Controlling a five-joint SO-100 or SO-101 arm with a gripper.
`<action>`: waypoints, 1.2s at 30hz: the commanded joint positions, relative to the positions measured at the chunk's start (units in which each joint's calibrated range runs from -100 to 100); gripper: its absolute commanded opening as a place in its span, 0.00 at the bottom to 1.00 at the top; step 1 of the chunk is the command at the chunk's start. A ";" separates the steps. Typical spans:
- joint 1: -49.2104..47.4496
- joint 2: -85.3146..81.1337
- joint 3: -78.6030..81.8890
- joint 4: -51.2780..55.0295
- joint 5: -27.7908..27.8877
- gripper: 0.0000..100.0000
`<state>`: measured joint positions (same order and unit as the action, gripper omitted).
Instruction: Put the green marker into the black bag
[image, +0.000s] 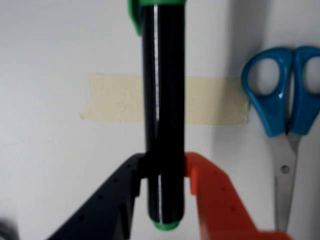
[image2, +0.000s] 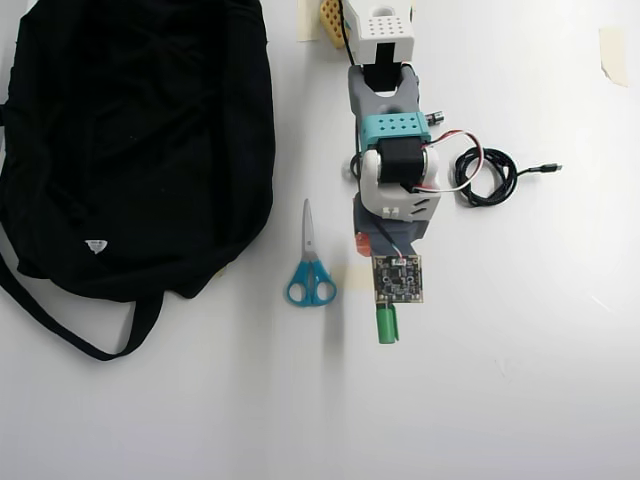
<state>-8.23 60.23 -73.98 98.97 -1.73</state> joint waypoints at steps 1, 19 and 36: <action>-0.60 -5.96 -0.86 0.26 -0.10 0.02; -0.67 -34.84 33.73 -5.60 -0.10 0.02; 0.00 -59.73 66.16 -15.16 -0.10 0.02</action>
<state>-8.67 7.85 -10.61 84.54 -1.93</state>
